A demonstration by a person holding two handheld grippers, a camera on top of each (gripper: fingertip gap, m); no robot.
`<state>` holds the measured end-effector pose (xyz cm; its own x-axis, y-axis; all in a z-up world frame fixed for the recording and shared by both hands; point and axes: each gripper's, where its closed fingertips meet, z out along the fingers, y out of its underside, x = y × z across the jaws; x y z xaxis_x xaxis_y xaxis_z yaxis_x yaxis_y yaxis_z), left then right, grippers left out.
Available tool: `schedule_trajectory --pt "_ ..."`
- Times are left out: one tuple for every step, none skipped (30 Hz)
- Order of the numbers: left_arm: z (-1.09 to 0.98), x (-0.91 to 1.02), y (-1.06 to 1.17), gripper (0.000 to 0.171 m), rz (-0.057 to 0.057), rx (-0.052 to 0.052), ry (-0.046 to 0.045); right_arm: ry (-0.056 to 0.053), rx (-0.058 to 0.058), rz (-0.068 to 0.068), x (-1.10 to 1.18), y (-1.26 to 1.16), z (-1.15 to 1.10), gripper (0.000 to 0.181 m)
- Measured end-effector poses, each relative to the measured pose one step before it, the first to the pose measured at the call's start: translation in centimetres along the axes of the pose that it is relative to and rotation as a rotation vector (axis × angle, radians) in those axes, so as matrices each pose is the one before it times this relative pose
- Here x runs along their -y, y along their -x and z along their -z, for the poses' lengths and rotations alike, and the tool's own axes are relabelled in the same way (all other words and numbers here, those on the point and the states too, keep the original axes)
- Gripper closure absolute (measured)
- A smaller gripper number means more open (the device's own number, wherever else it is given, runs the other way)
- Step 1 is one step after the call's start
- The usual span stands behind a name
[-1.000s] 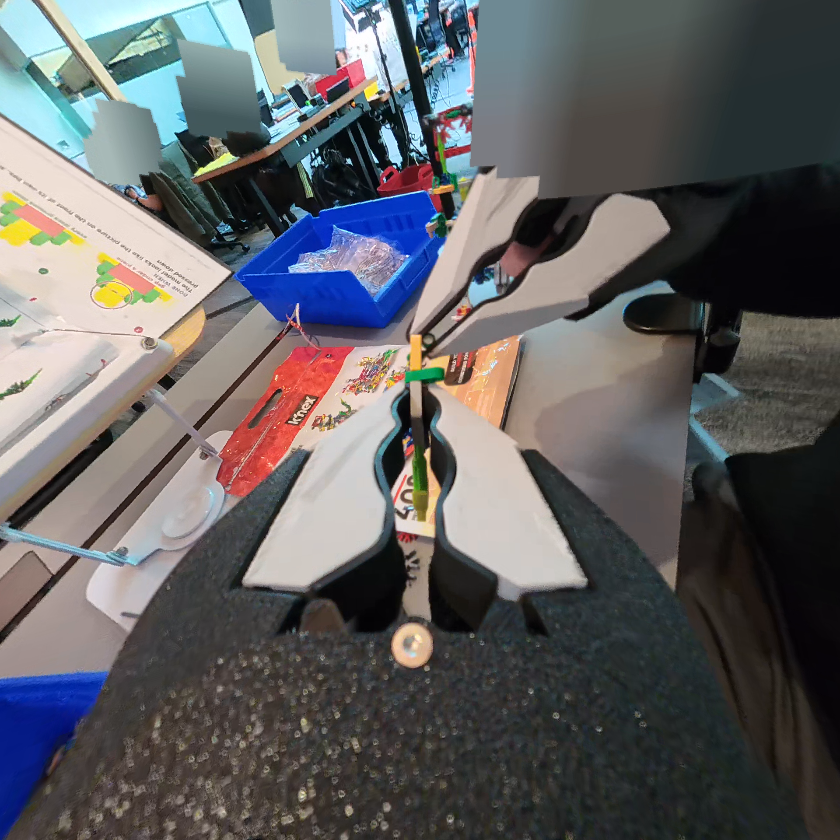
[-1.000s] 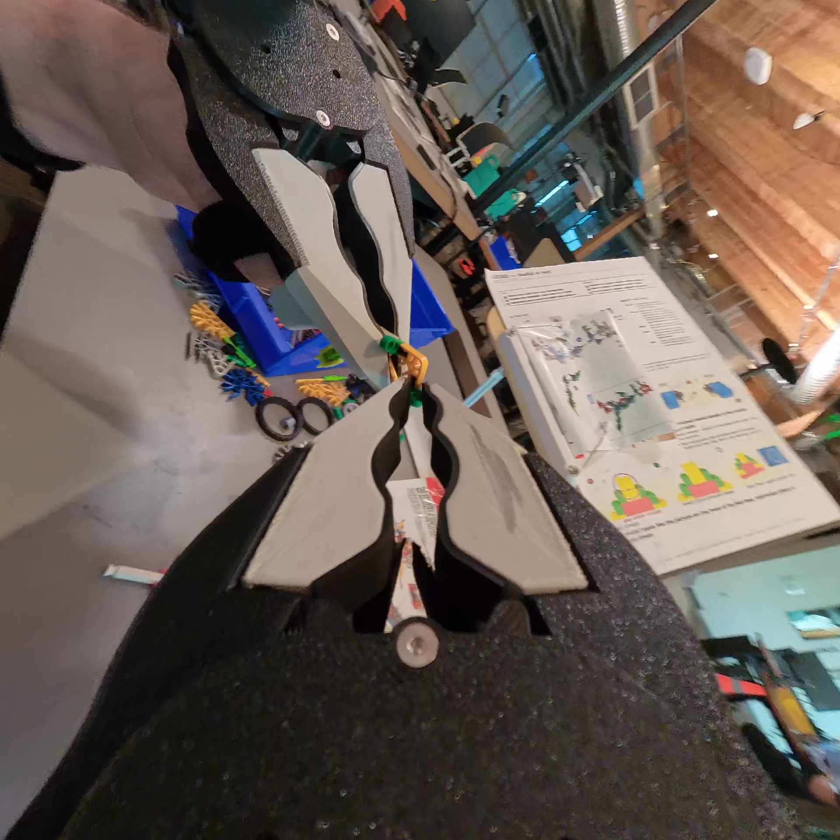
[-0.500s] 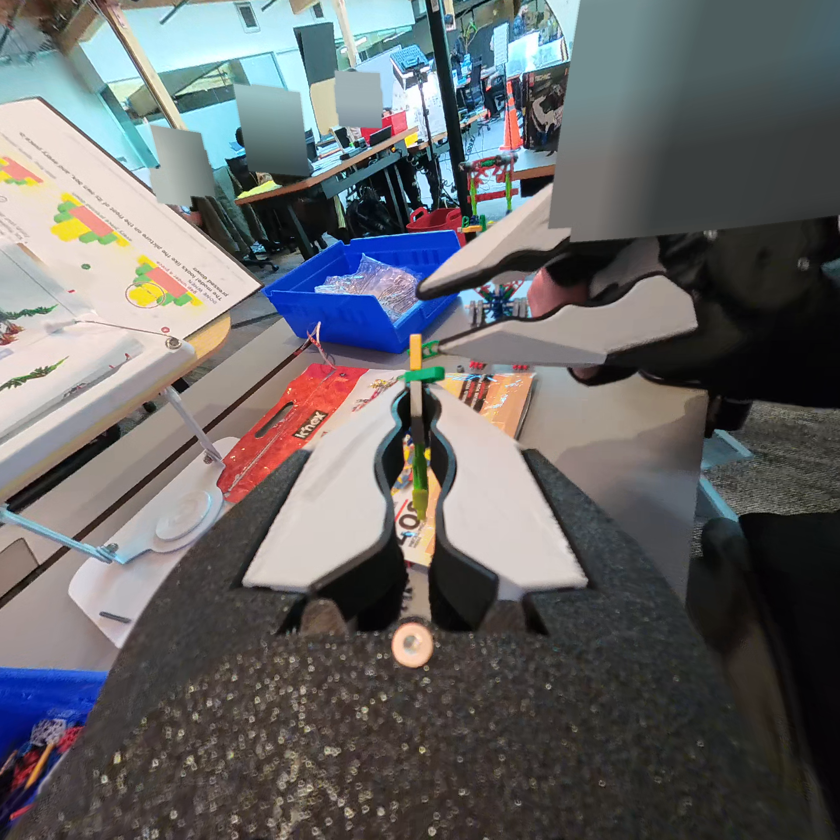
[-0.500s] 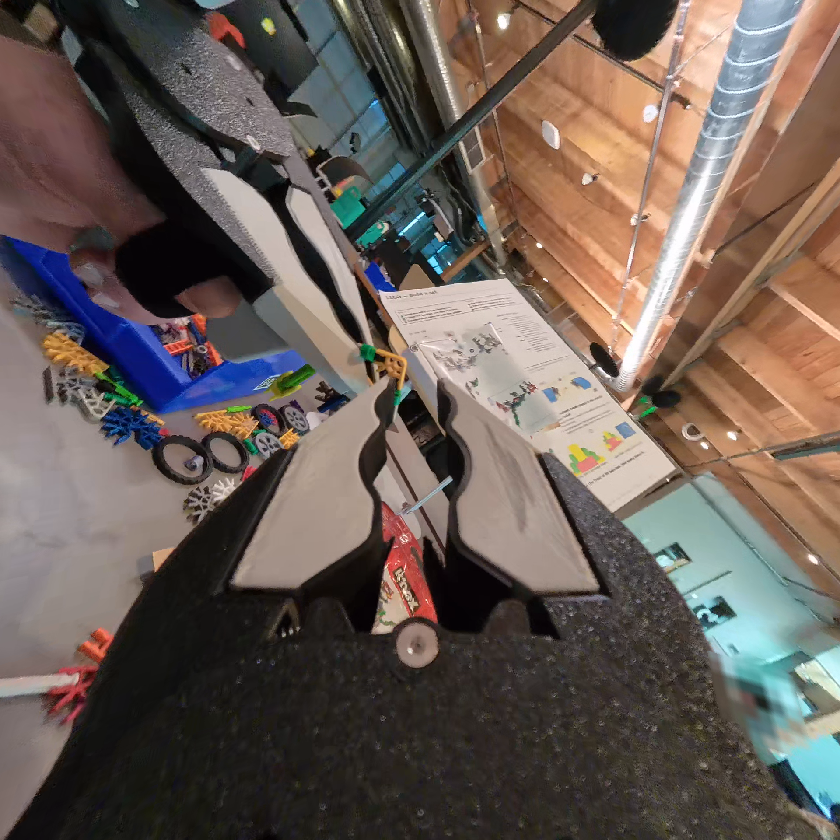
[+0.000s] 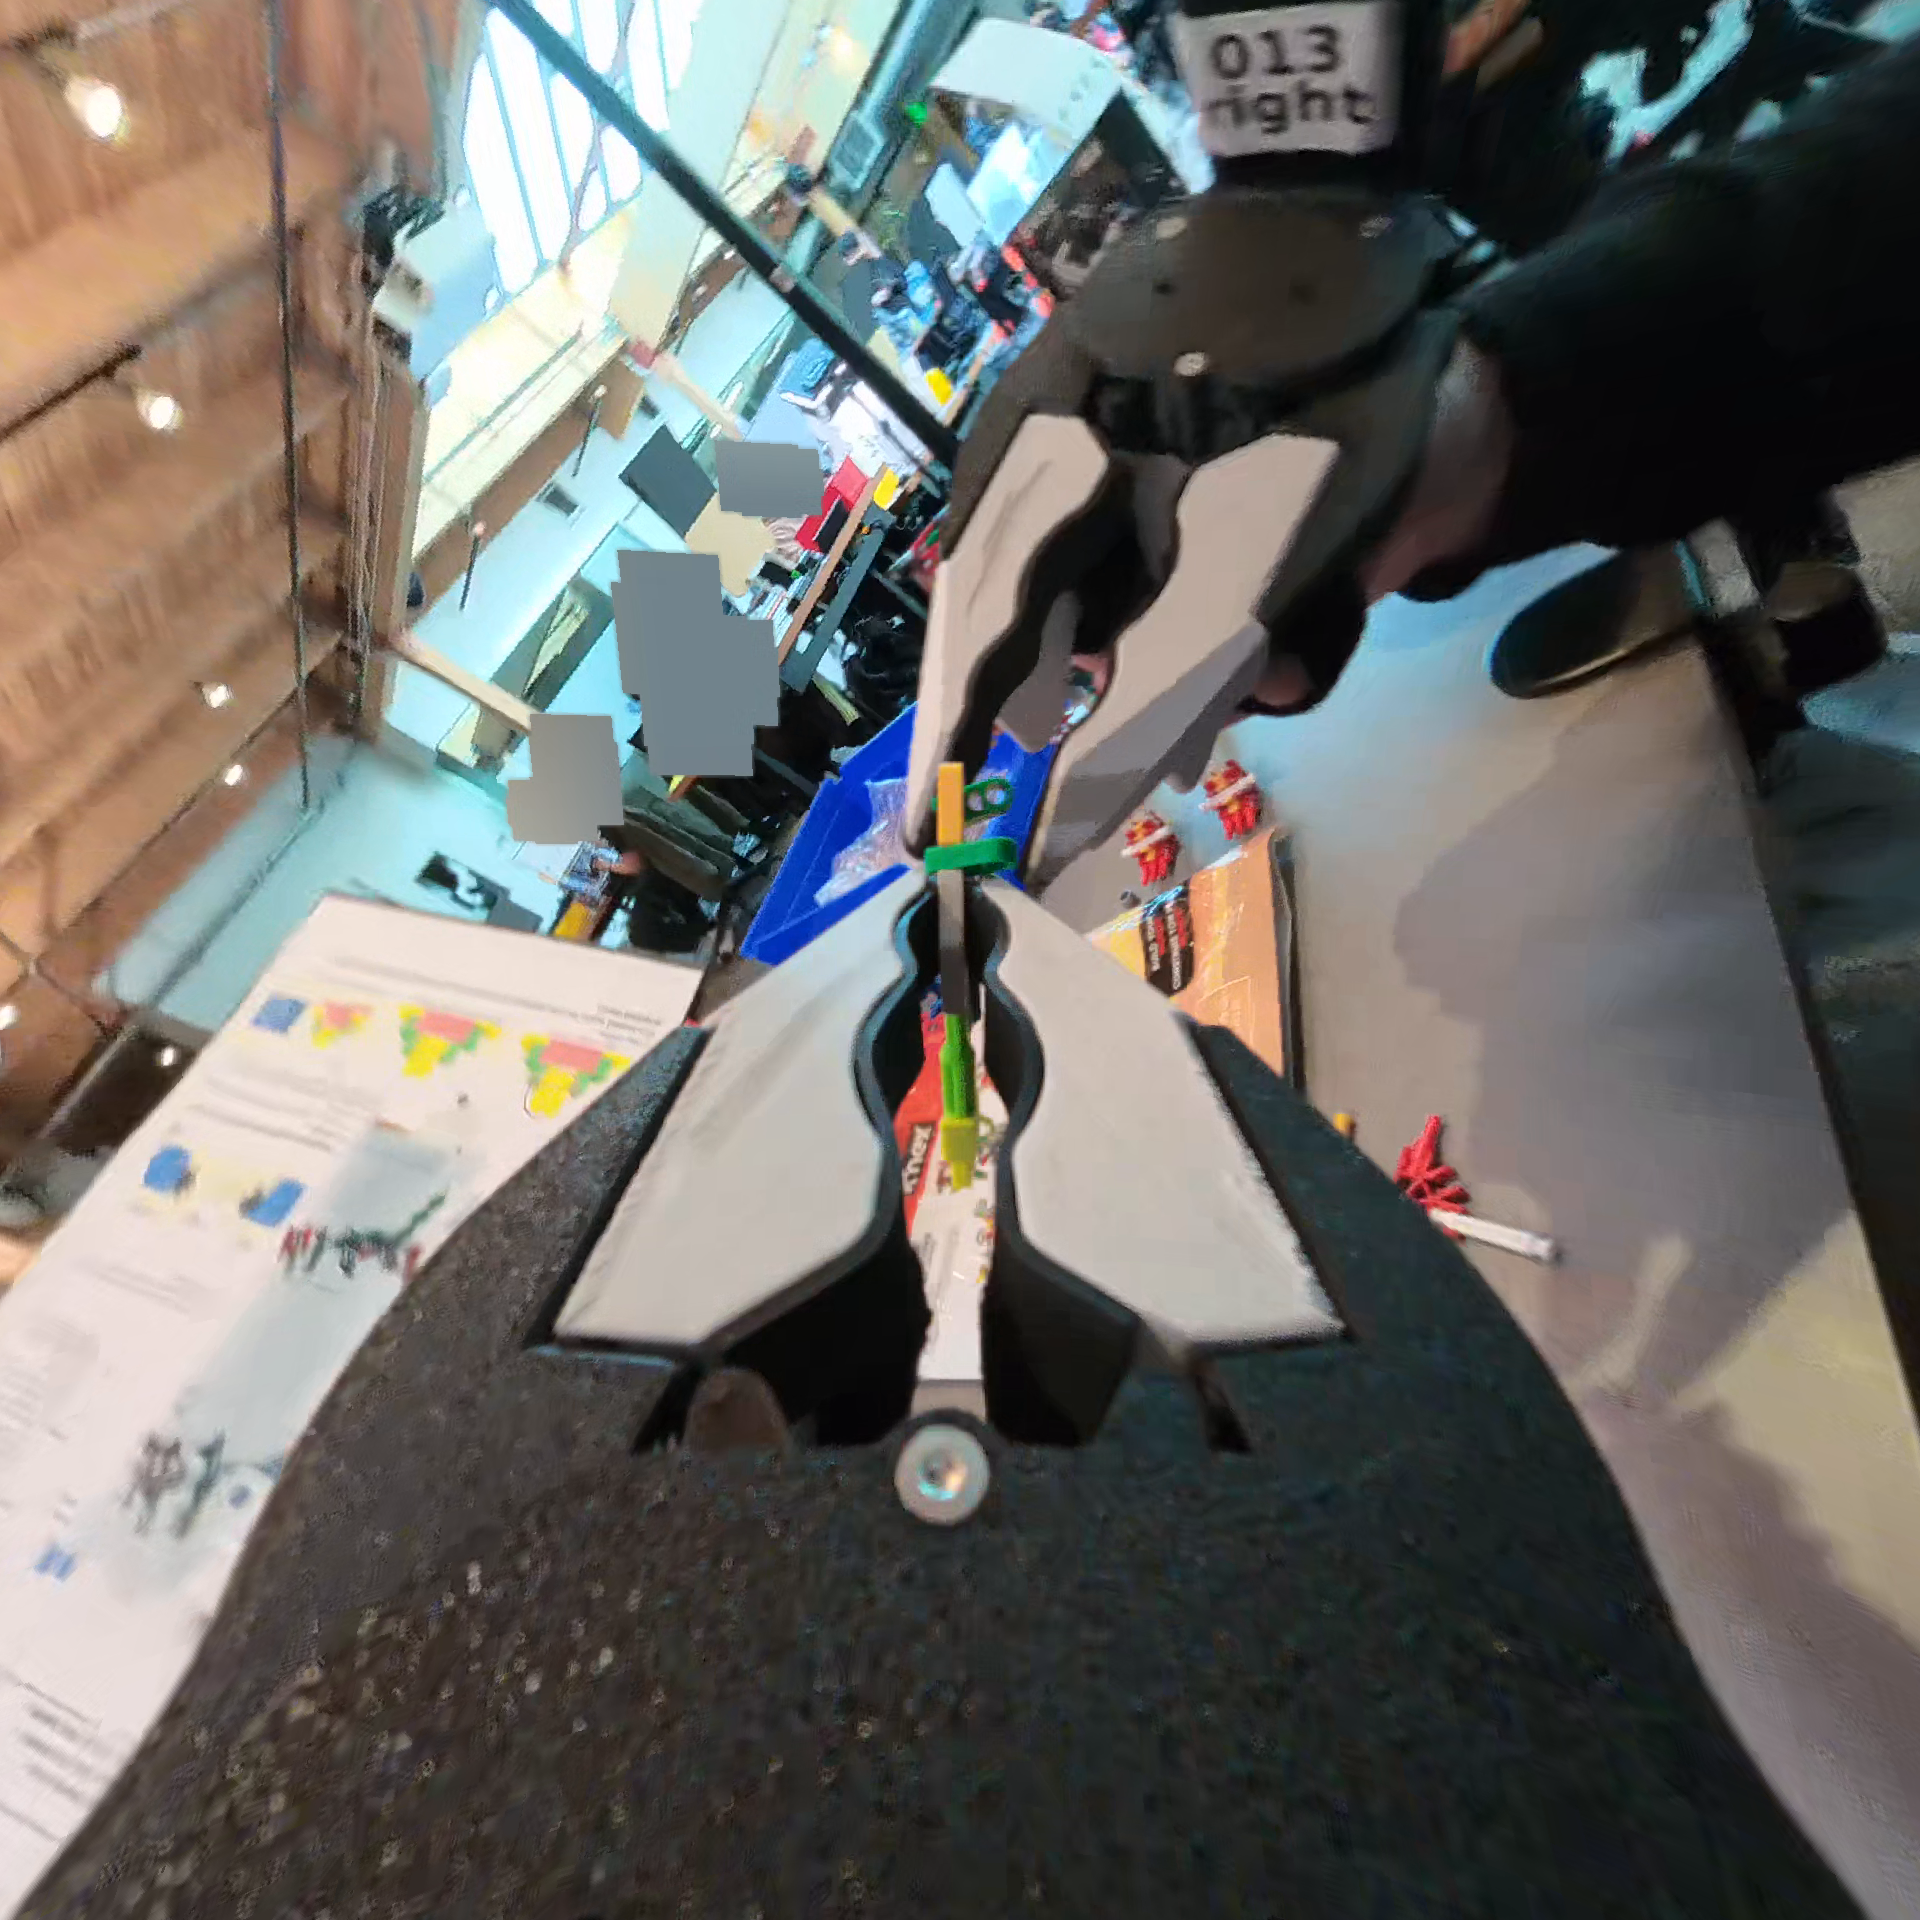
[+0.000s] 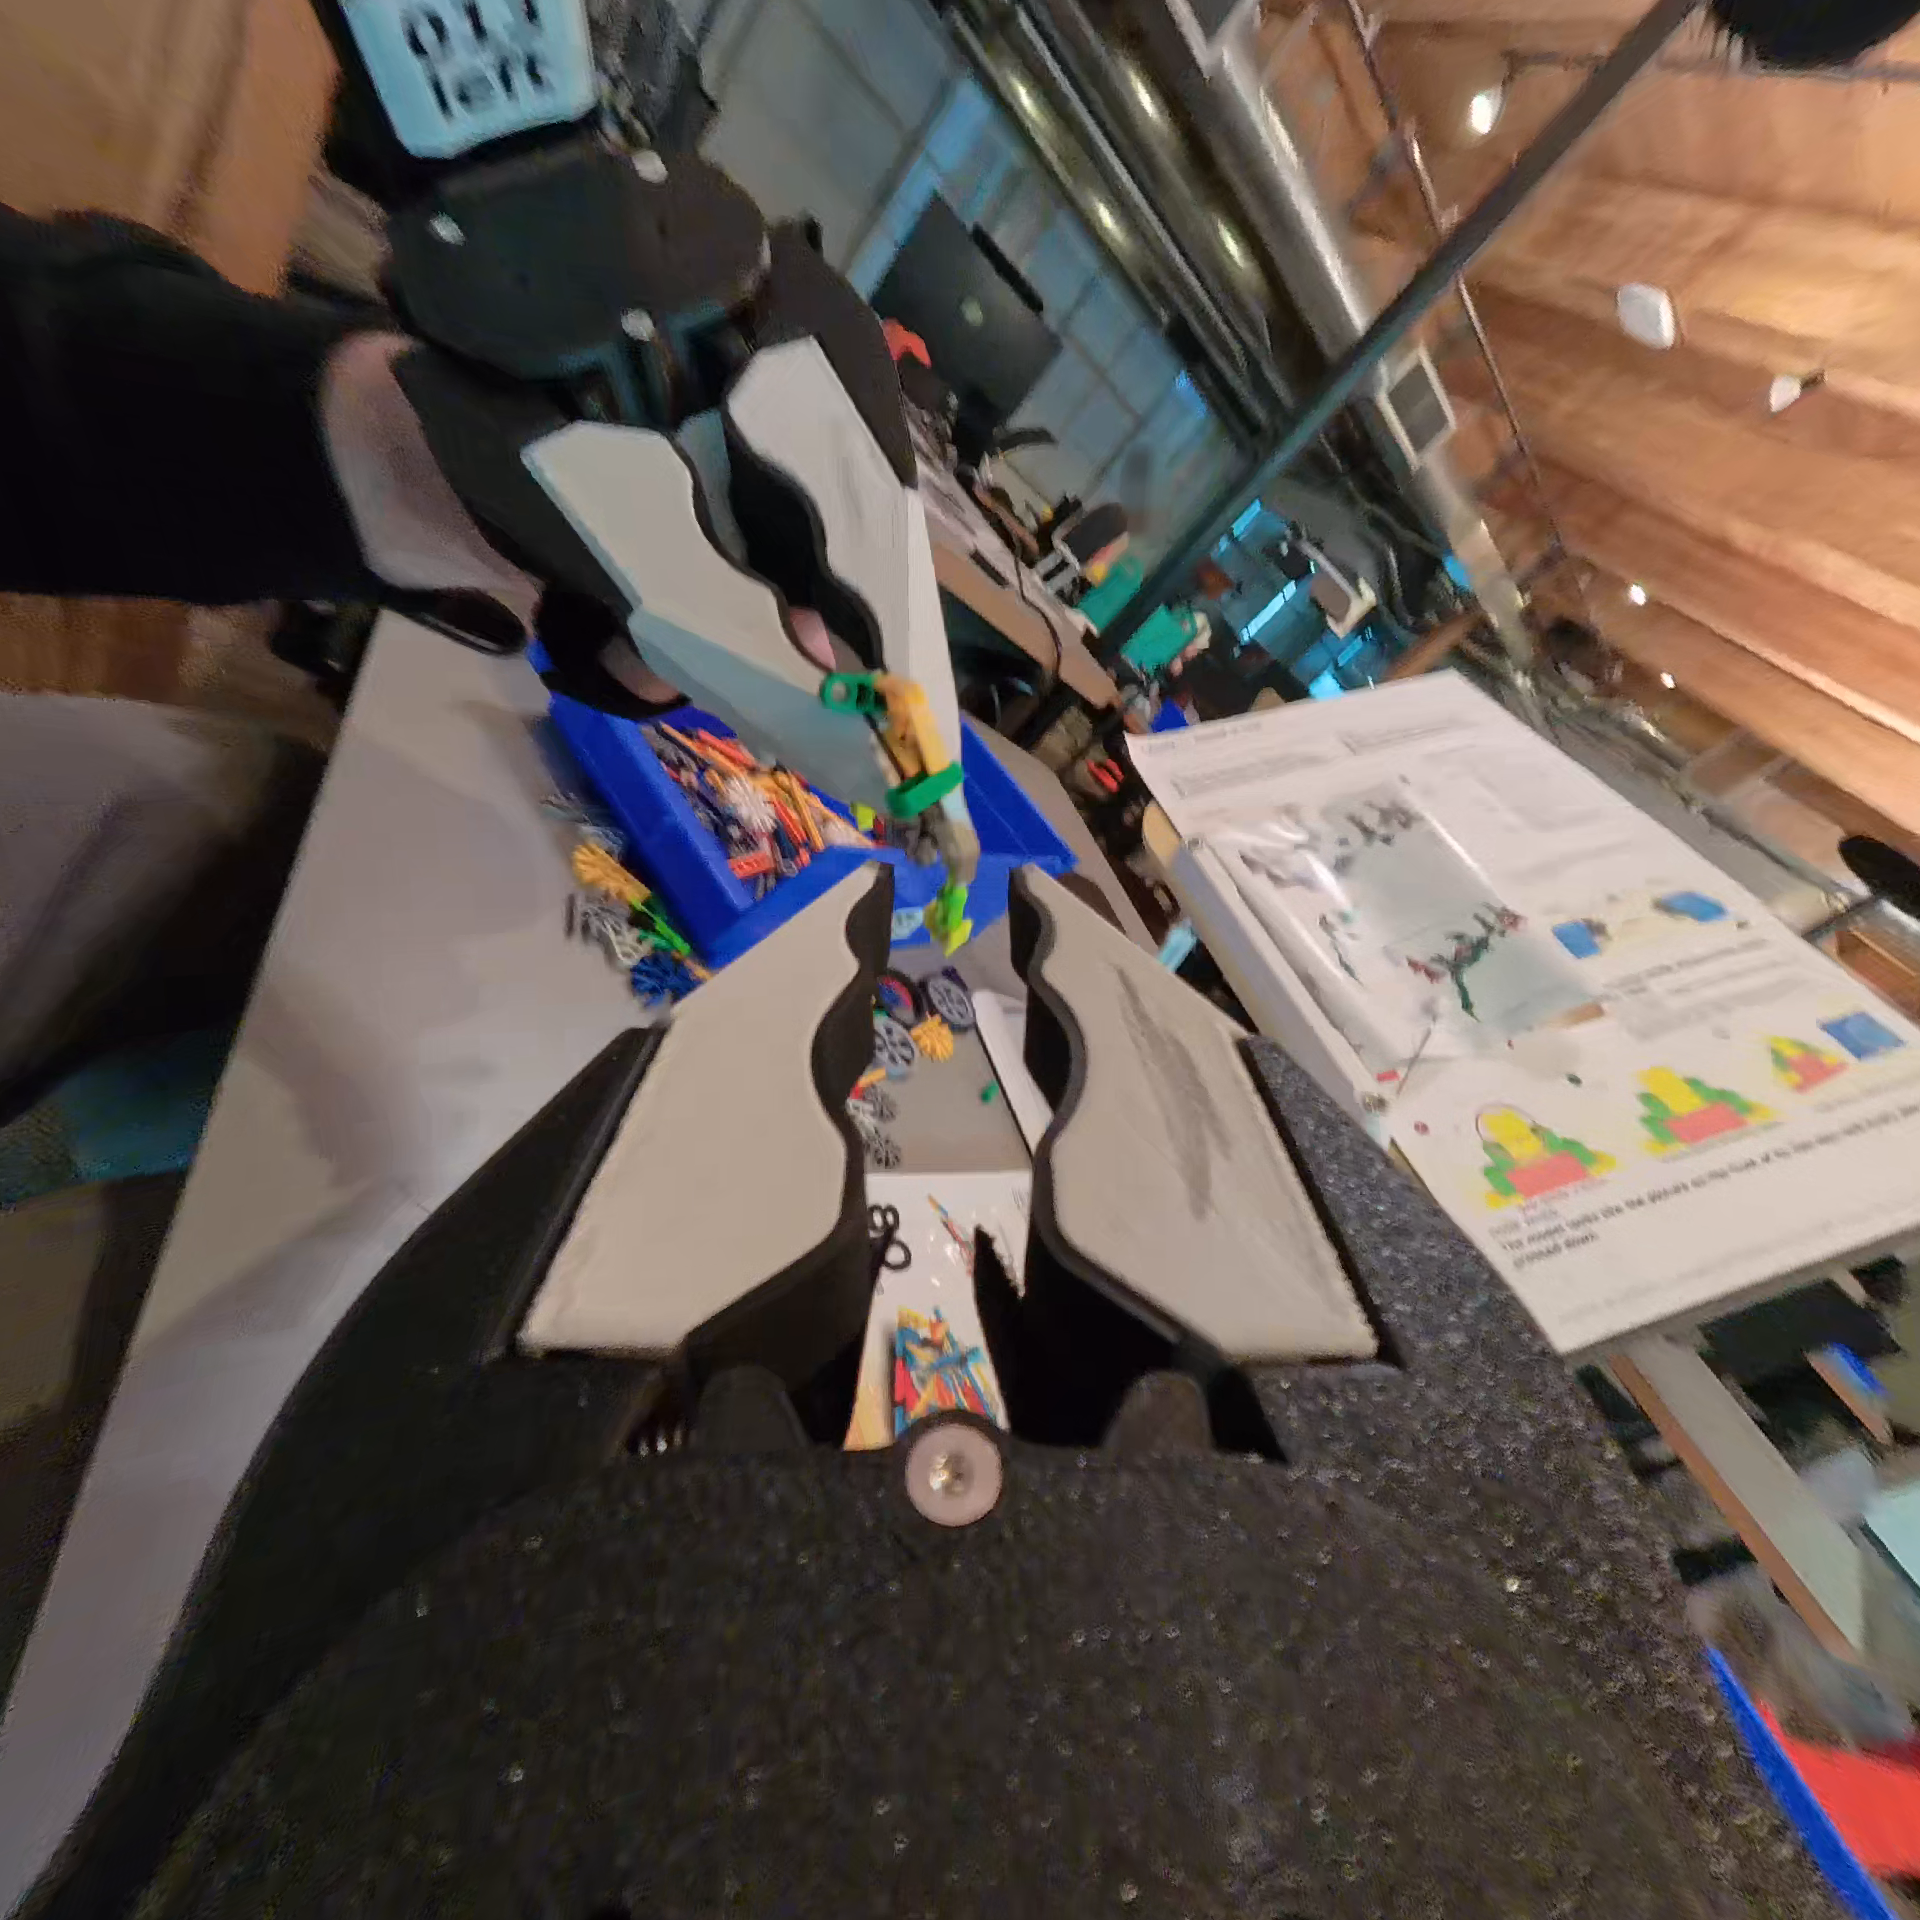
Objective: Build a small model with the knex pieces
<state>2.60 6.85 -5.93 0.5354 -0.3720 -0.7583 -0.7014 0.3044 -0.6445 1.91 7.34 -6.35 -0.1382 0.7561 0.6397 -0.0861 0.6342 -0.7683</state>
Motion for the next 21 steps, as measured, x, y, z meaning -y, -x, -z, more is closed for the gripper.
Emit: schedule_trajectory --pt "-0.034 0.554 -0.531 0.171 -0.0202 -0.033 -0.00926 -0.0301 0.0207 -0.0028 0.683 0.255 0.493 0.161" --pt "-0.022 0.577 -0.343 0.171 -0.0068 -0.0255 -0.01706 -0.0225 0.0341 0.0009 0.635 0.51 0.402 0.164" --pt "-0.027 0.509 -0.23 0.171 -0.0004 -0.021 -0.01805 -0.011 0.0189 0.0161 0.465 0.368 0.322 0.169" --pt "-0.054 0.319 -0.176 0.171 -0.0051 -0.0143 -0.00942 0.0129 -0.009 0.0227 0.064 -0.048 0.201 0.174" --pt "-0.093 0.161 -0.109 0.171 -0.015 -0.006 -0.00096 0.0212 -0.0087 0.0224 -0.107 -0.03 0.158 0.176" --pt "-0.113 0.165 -0.11 0.171 -0.018 -0.0023 -0.00213 0.0099 -0.0087 0.0167 0.063 0.038 0.208 0.176" --pt "-0.086 0.303 -0.033 0.171 -0.006 -0.0002 -0.0111 0.0007 -0.0141 0.0147 0.192 0.005 0.246 0.177" --pt "-0.074 0.321 -0.101 0.171 0.0001 -0.0066 -0.01158 -0.001 -0.0112 0.0165 0.191 0.056 0.287 0.177" --pt "-0.116 0.224 -0.089 0.171 -0.0048 -0.0017 -0.00548 0.0044 -0.0157 0.0255 0.104 0.027 0.256 0.177" --pt "-0.164 0.104 -0.011 0.17 -0.0109 0.0067 0.00182 0.0141 -0.0221 0.0331 -0.02 -0.021 0.211 0.177" --pt "-0.163 0.113 -0.015 0.17 -0.011 0.0078 -0.00056 0.0149 -0.0263 0.0387 -0.017 -0.054 0.196 0.177" --pt "-0.122 0.106 0.1 0.169 -0.0058 0.0122 -0.00369 0.0116 -0.0265 0.0333 0.02 -0.073 0.196 0.178" --pt "-0.092 0.144 0.205 0.167 -0.0011 0.0153 -0.00667 0.01 -0.0275 0.0294 0.051 -0.097 0.172 0.179" --pt "-0.105 0.086 0.062 0.166 0.0034 0.0042 -0.00428 0.0141 -0.0231 0.0262 0.005 -0.068 0.125 0.179" --pt "-0.125 0.053 0.093 0.165 0.0039 0.0068 -0.00273 0.015 -0.0247 0.0273 -0.018 -0.128 0.106 0.179" --pt "-0.122 0.021 0.097 0.165 0.0024 0.0084 -0.00264 0.0147 -0.0201 0.026 -0.057 -0.091 0.087 0.18" --pt "-0.138 -0.054 0.037 0.164 0.0013 0.0063 0.00067 0.0186 -0.0124 0.0274 -0.147 -0.02 0.072 0.18" --pt "-0.141 -0.072 0.095 0.162 -0.0011 0.0114 0.00126 0.0165 -0.0163 0.0299 -0.138 -0.077 0.057 0.18" --pt "-0.123 -0.054 0.108 0.162 0.0006 0.0132 -0.00039 0.0135 -0.0175 0.0183 -0.094 -0.132 0.061 0.18" --pt "-0.133 -0.025 0.057 0.161 0.0011 0.0111 -0.00069 0.0119 -0.0138 0.0157 -0.096 -0.076 0.053 0.18" --pt "-0.104 -0.052 0.015 0.161 -0.0056 0.0107 0.00194 0.013 -0.0081 0.0147 -0.13 -0.01 0.05 0.18"
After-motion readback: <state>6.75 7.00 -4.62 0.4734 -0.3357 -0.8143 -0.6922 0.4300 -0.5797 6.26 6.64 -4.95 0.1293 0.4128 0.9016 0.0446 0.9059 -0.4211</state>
